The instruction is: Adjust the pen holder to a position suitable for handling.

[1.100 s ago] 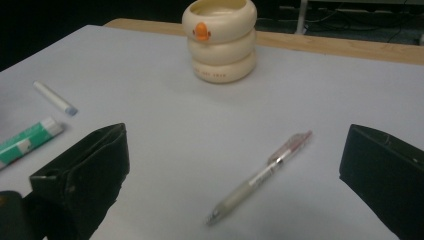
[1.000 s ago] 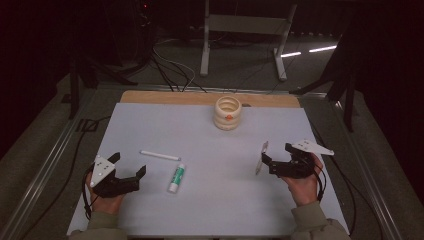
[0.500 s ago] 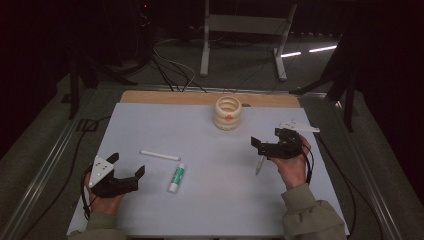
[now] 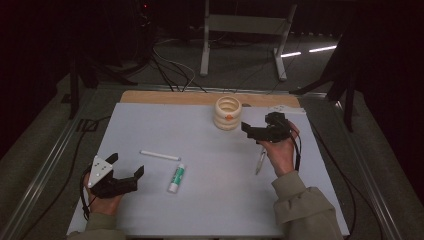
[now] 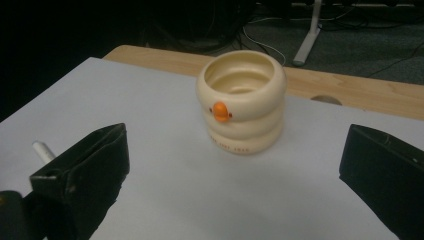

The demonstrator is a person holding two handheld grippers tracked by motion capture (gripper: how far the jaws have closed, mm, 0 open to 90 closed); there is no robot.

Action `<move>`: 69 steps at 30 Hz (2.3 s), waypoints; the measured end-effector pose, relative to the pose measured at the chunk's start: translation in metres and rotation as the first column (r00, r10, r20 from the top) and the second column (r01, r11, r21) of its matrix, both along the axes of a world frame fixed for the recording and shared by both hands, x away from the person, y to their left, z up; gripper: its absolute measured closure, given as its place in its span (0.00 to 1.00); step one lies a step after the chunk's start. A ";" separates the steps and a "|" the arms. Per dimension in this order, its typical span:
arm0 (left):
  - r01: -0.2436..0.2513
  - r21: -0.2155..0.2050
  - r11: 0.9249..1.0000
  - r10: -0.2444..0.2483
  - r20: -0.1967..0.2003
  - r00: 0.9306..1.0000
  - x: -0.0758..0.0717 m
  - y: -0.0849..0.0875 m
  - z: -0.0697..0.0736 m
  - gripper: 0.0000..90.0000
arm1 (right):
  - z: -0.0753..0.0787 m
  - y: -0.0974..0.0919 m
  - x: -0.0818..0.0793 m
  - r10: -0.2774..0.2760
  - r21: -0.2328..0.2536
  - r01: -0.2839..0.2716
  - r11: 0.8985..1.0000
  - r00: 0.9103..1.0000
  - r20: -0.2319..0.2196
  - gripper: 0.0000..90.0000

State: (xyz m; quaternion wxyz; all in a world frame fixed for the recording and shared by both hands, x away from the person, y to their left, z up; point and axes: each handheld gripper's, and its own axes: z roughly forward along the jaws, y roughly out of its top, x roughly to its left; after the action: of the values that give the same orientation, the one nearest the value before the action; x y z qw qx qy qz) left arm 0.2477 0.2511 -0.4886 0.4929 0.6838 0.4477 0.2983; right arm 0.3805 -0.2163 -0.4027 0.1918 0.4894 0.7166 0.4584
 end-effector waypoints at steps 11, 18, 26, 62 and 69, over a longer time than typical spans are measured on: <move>-0.001 -0.008 1.000 0.001 0.002 1.000 0.000 0.001 0.000 0.01 | 0.005 0.009 0.036 -0.046 -0.002 0.046 0.999 0.999 -0.012 0.00; -0.002 -0.011 1.000 0.002 -0.001 1.000 0.001 0.002 -0.001 0.01 | 0.004 0.016 0.053 -0.062 -0.010 0.061 0.998 0.998 -0.018 0.00; -0.002 -0.018 1.000 0.002 -0.001 1.000 0.001 0.003 -0.001 0.01 | -0.014 0.031 0.082 -0.070 -0.043 0.067 0.997 0.994 -0.086 0.03; 0.005 -0.031 0.999 -0.006 -0.005 1.000 0.000 0.004 -0.001 0.01 | -0.047 0.044 0.117 -0.140 -0.061 0.130 0.990 0.968 -0.208 0.45; 0.006 -0.032 0.999 -0.006 -0.006 1.000 0.000 0.005 -0.002 0.01 | -0.050 0.044 0.121 -0.174 -0.042 0.169 0.985 0.959 -0.226 0.48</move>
State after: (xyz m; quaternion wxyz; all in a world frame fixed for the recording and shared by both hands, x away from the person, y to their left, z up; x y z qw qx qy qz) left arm 0.2478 0.2557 -0.4902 0.5033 0.6781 0.4517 0.2878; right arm 0.5014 -0.1728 -0.4530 0.1526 0.5970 0.6938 0.3727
